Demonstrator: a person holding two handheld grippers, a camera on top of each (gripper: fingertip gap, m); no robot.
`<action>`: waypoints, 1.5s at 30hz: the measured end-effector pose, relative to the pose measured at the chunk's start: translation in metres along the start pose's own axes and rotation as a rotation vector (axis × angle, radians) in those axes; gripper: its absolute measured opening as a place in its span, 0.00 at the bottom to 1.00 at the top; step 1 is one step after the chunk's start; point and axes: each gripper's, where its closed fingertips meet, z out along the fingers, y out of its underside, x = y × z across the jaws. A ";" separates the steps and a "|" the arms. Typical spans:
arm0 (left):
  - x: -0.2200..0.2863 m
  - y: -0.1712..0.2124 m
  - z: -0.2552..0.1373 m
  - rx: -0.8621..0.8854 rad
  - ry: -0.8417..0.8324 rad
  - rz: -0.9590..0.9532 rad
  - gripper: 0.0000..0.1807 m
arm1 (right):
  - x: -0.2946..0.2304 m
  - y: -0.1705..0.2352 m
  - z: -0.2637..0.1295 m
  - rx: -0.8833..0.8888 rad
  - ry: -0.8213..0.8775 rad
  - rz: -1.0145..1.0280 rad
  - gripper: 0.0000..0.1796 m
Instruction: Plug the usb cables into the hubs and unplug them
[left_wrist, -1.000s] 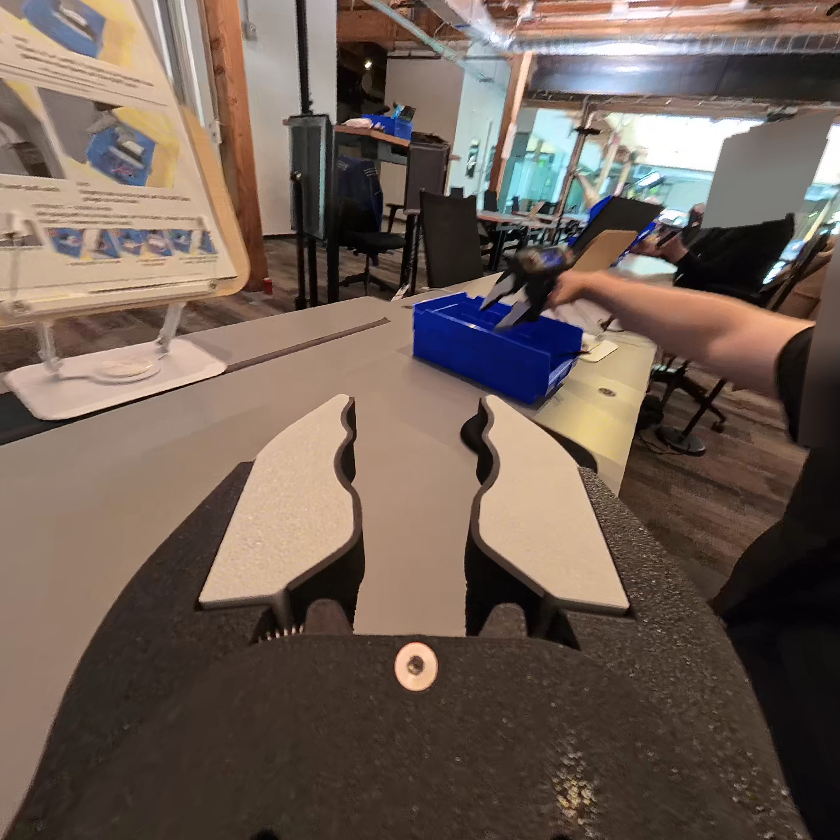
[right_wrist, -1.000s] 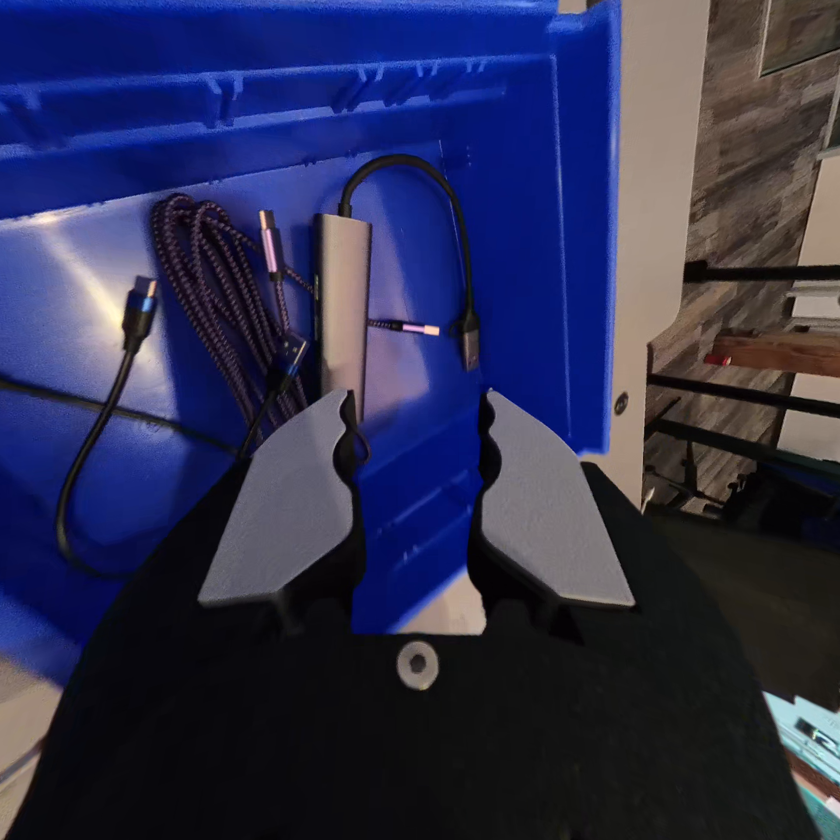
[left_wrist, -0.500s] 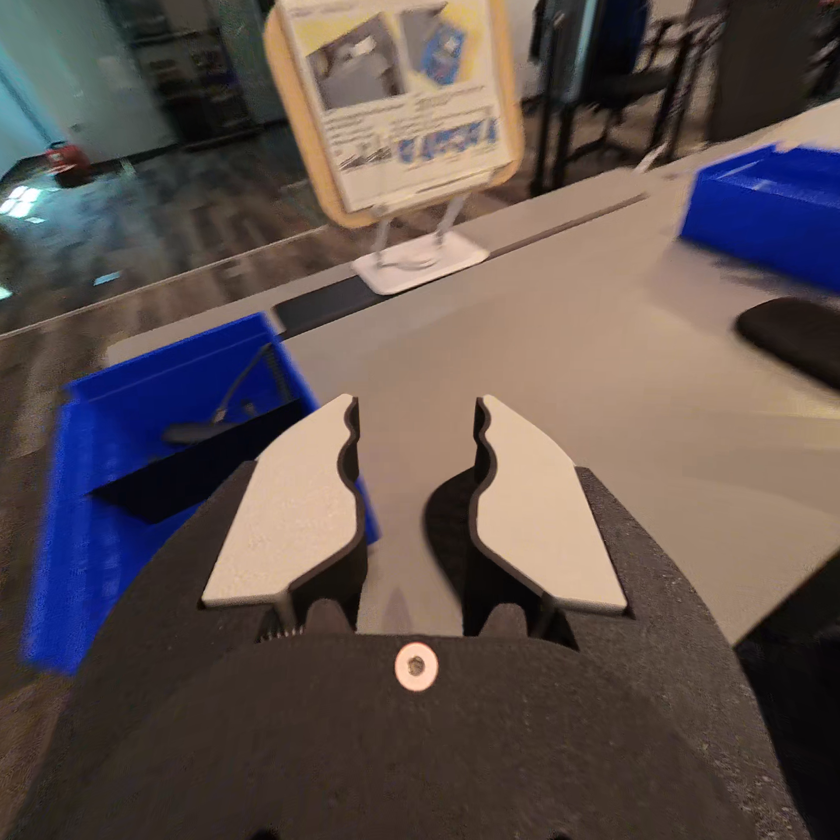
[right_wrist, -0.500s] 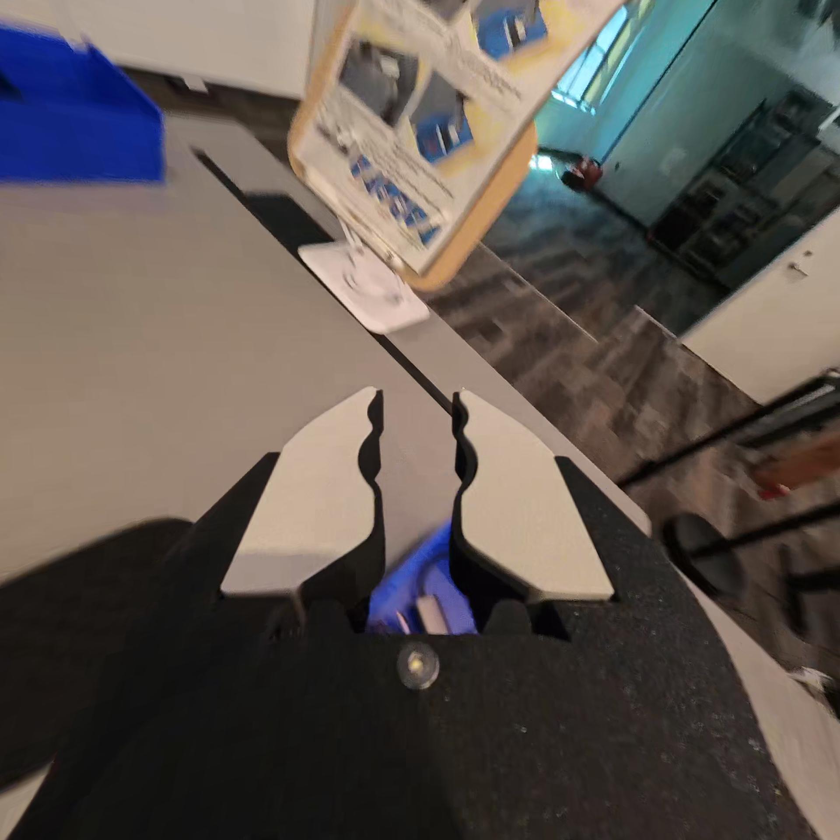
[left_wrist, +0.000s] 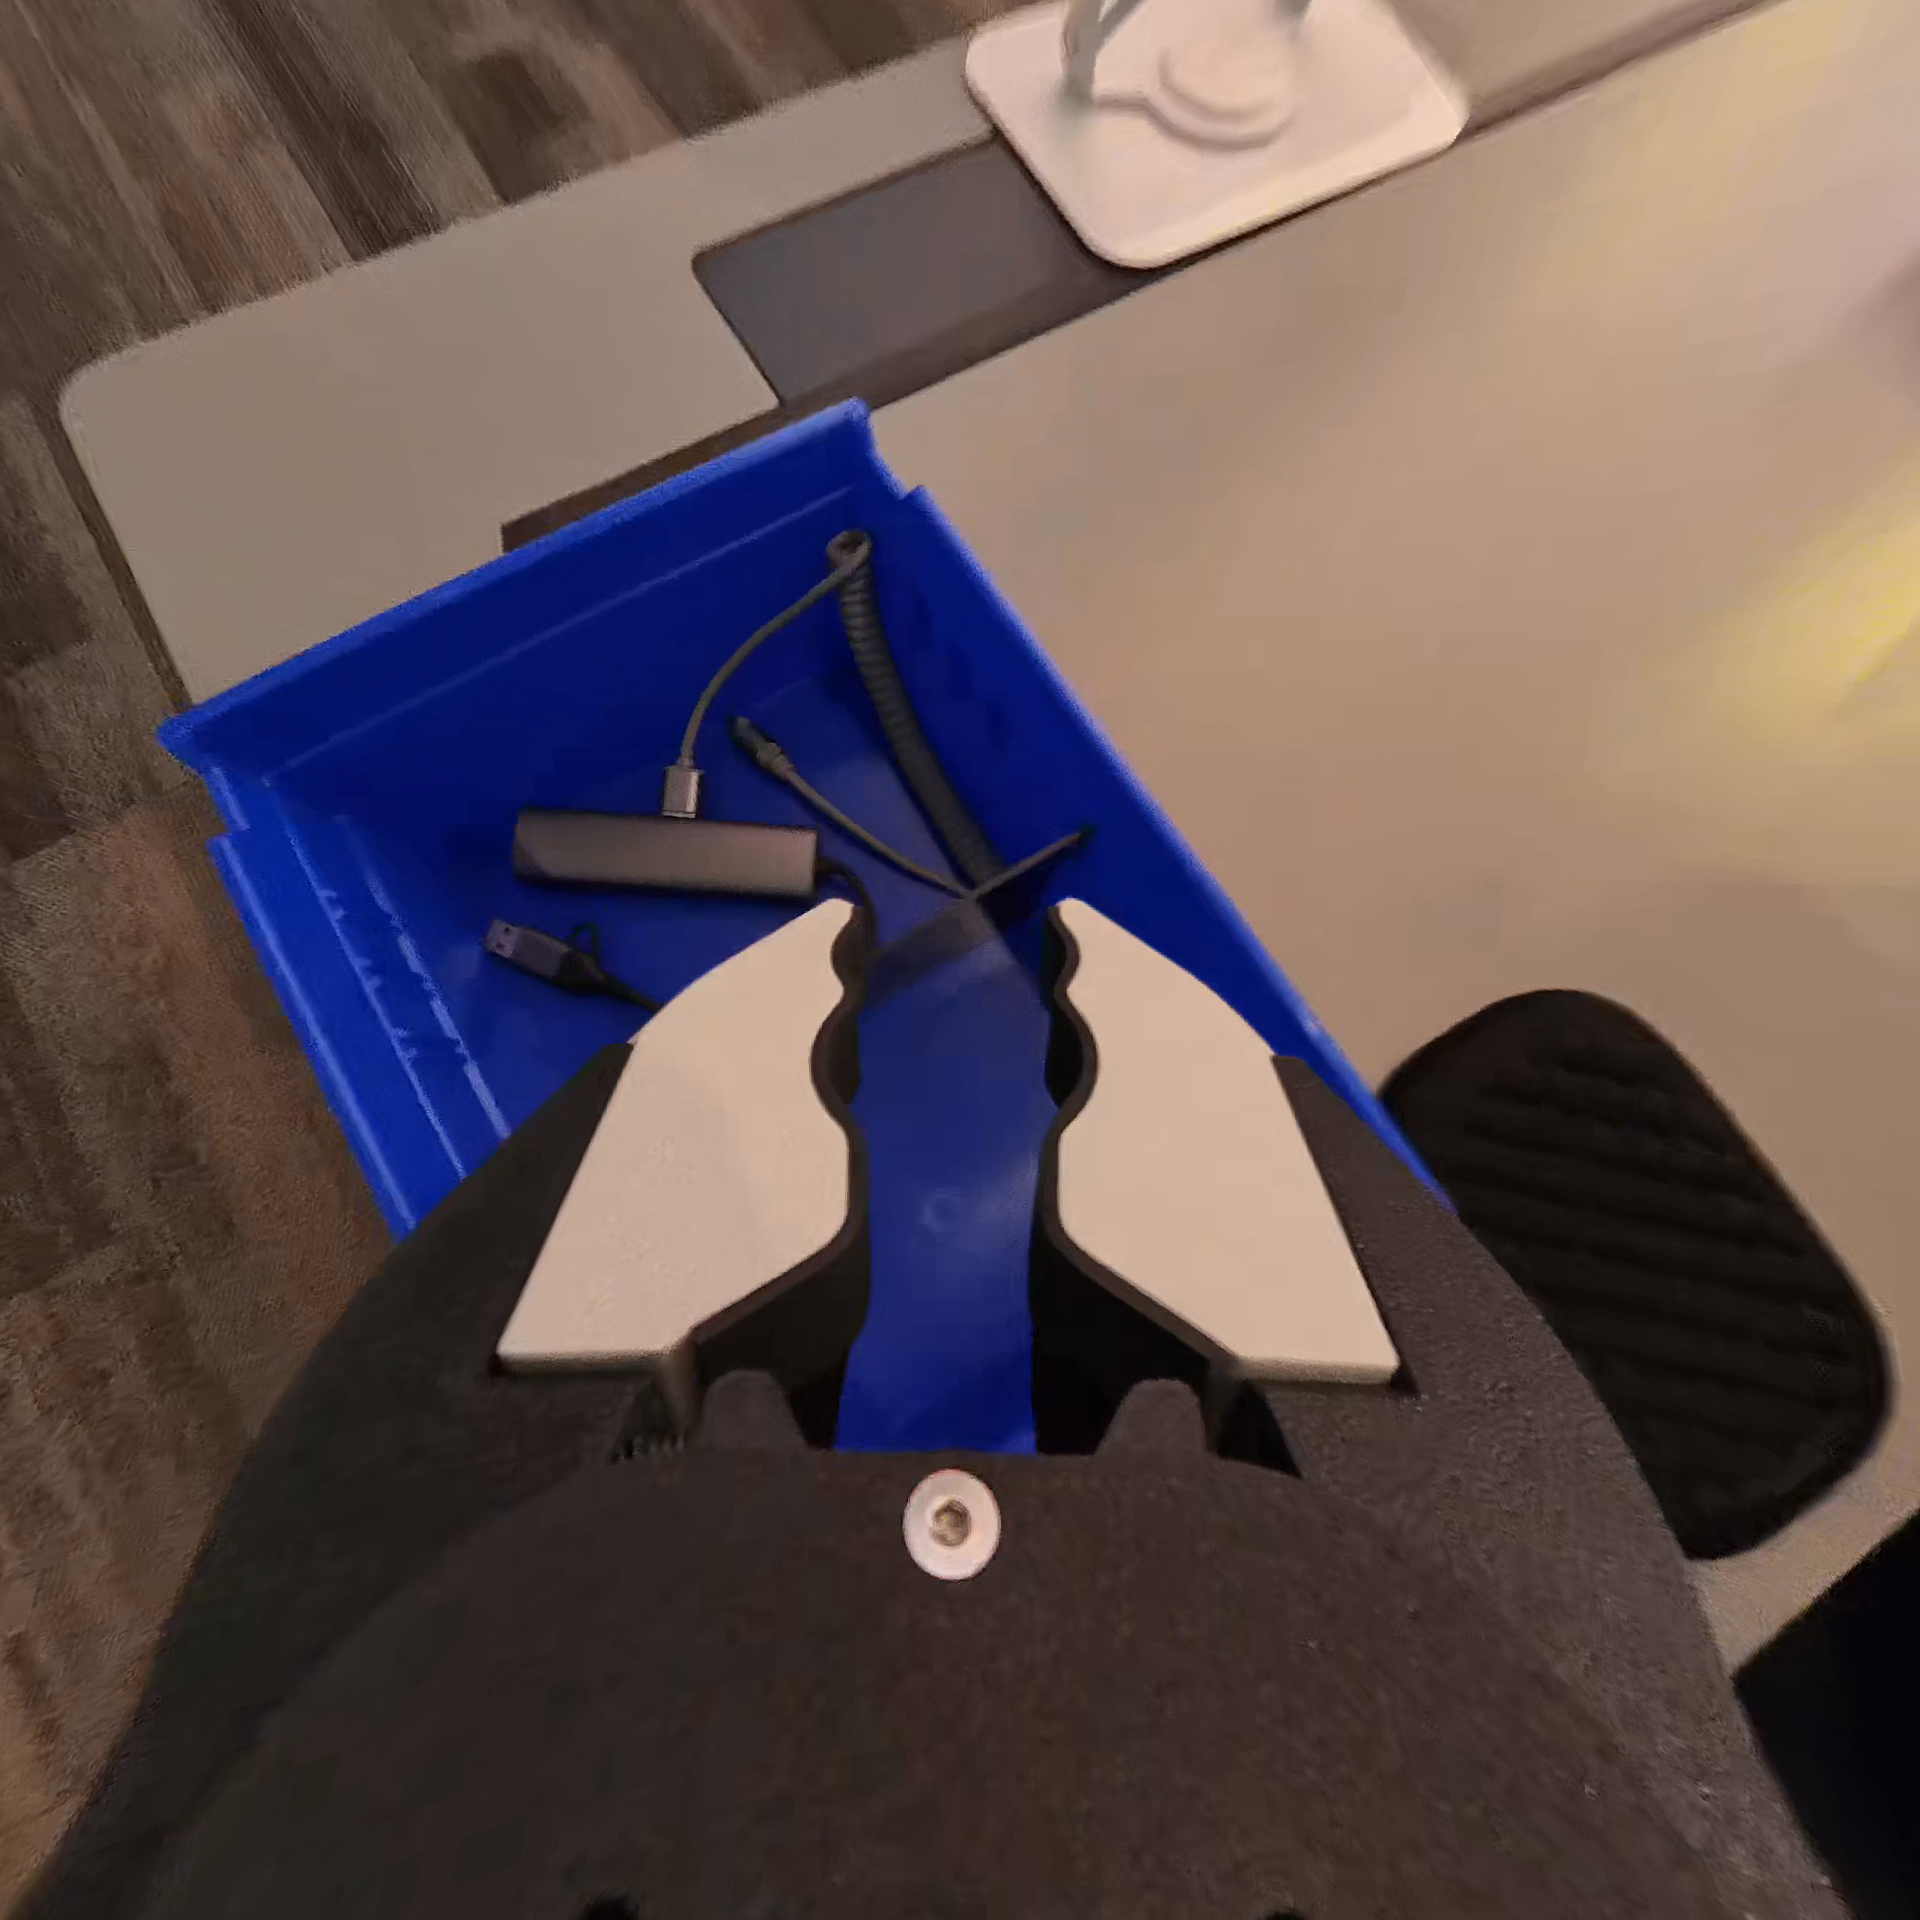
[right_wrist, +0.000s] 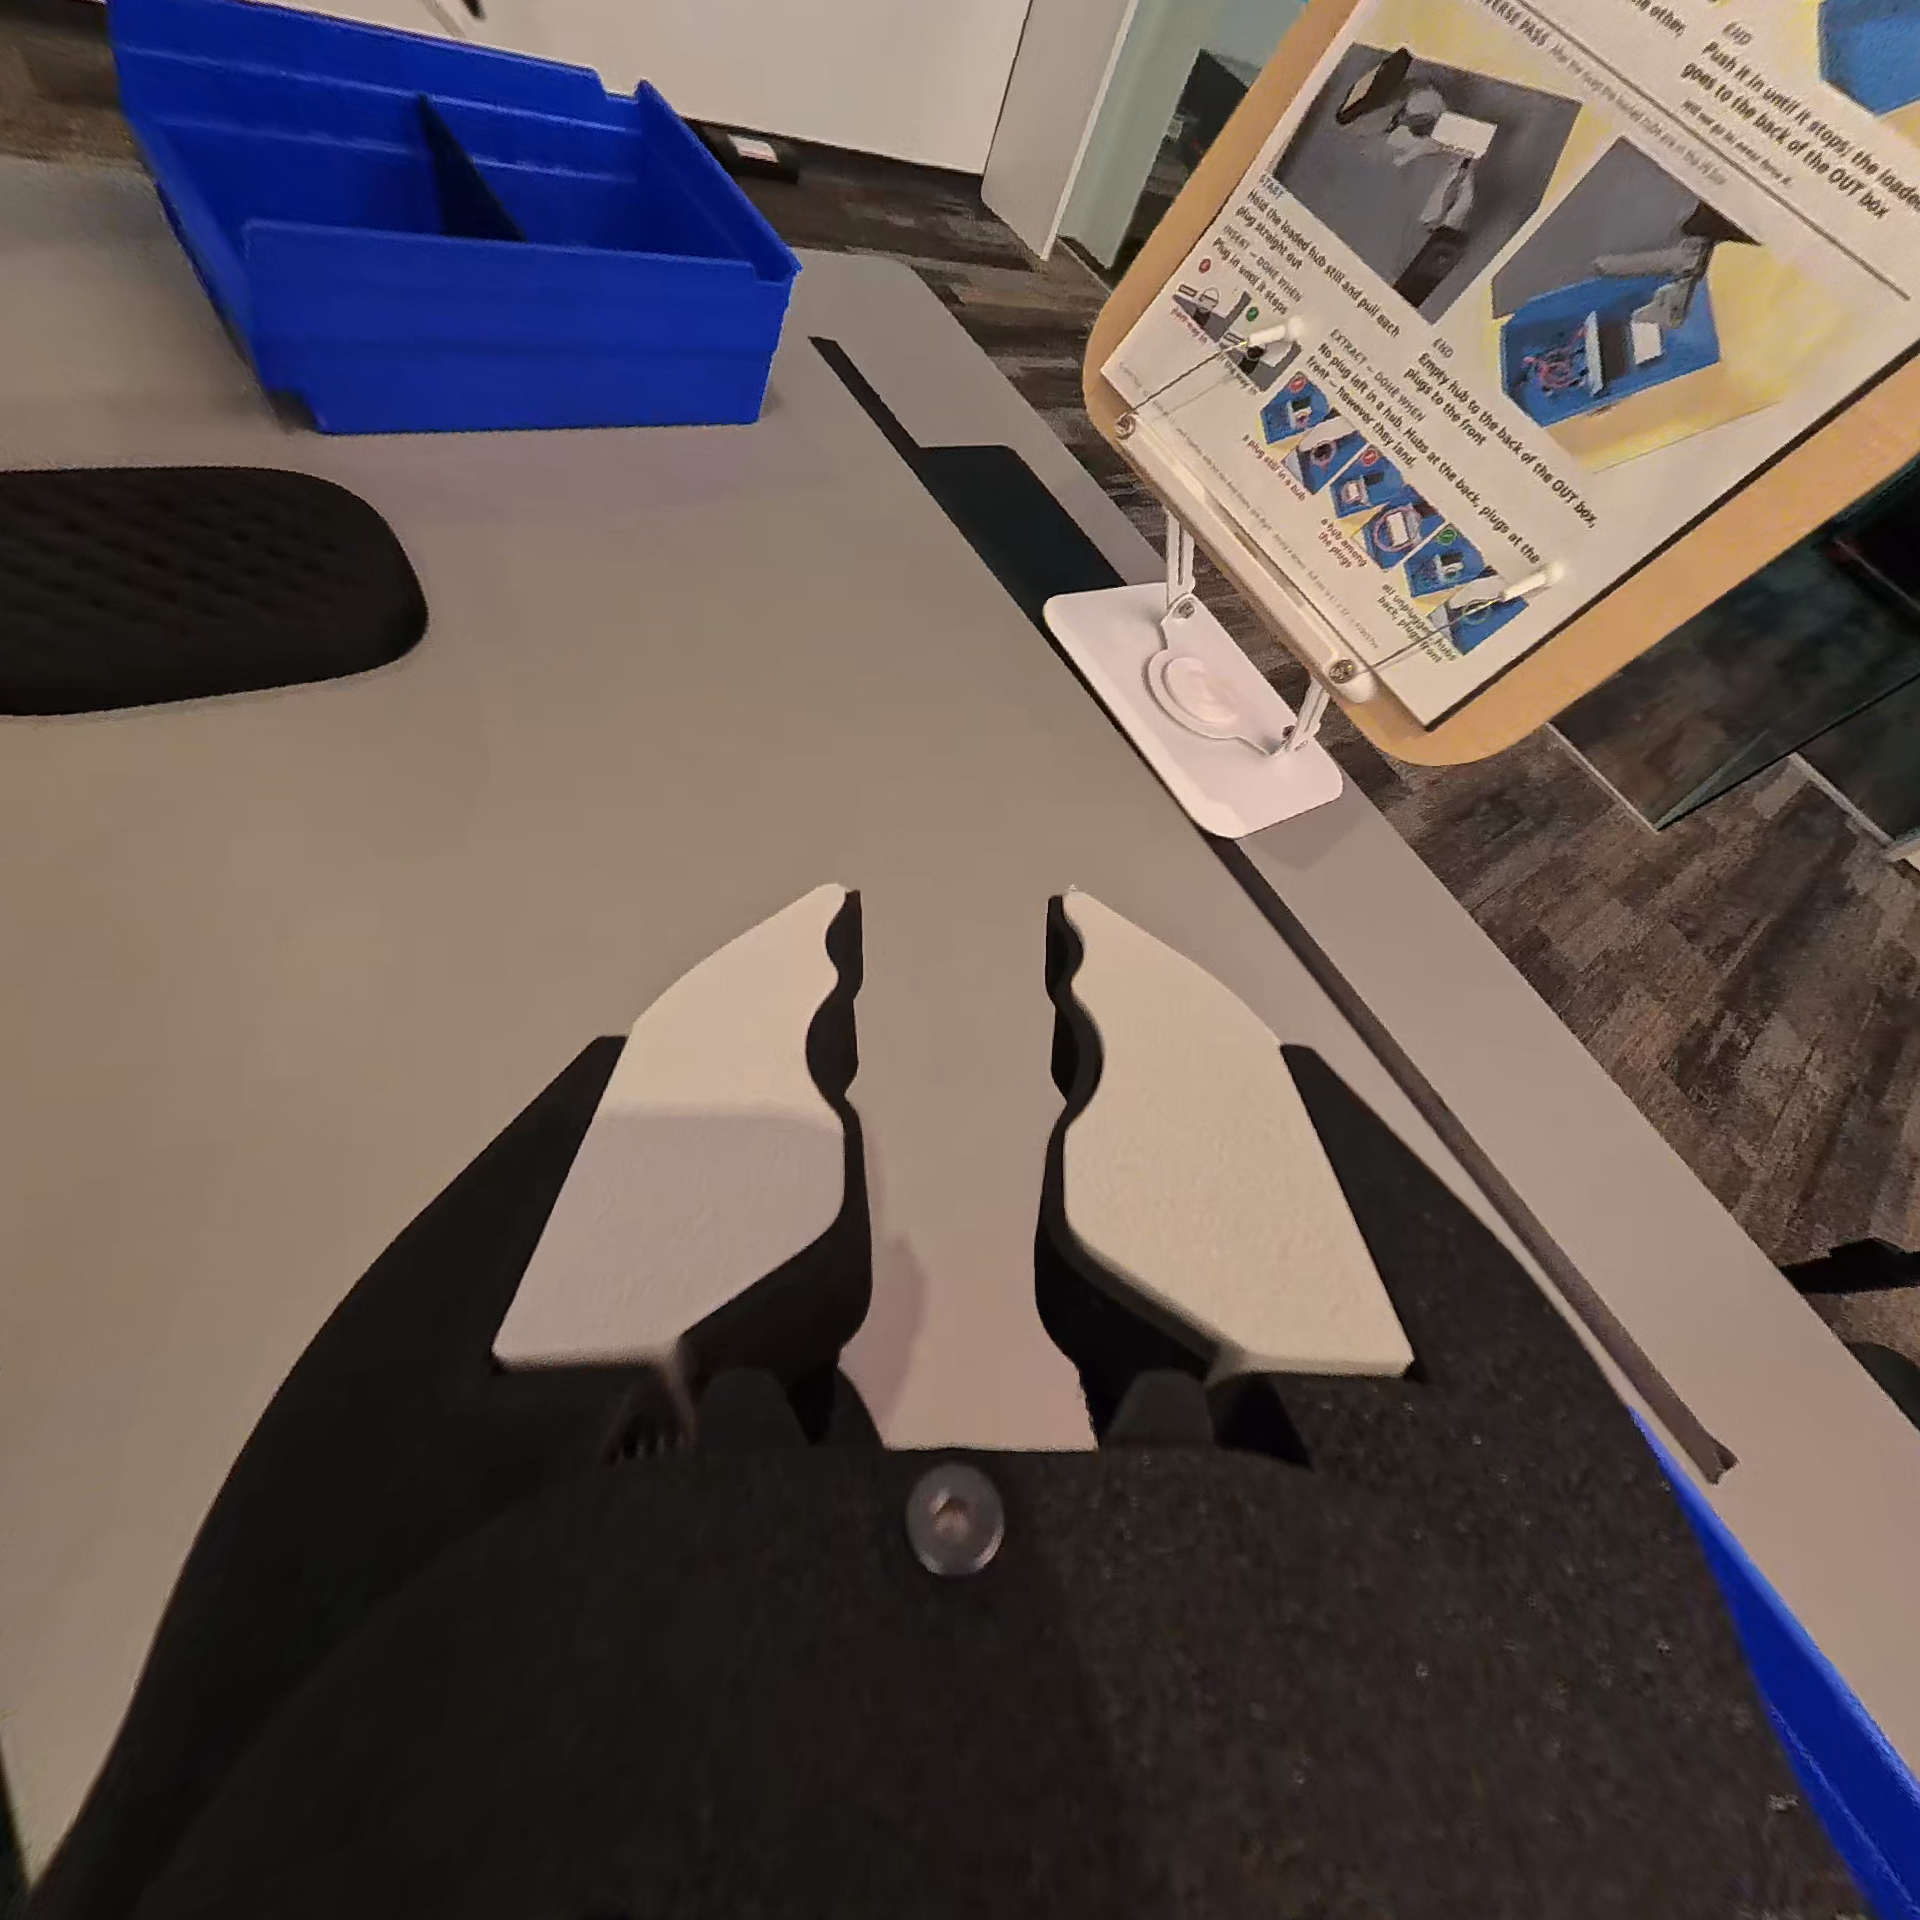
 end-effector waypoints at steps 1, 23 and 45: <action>-0.010 0.000 0.012 -0.040 -0.012 0.026 0.17 | -0.003 0.000 -0.001 0.006 0.000 0.010 0.18; -0.090 0.040 0.155 -0.546 -0.015 0.130 0.14 | 0.039 0.032 -0.027 0.058 0.129 0.250 0.18; -0.097 0.049 0.158 -0.557 -0.040 0.121 0.09 | 0.035 0.041 -0.032 0.073 0.142 0.254 0.16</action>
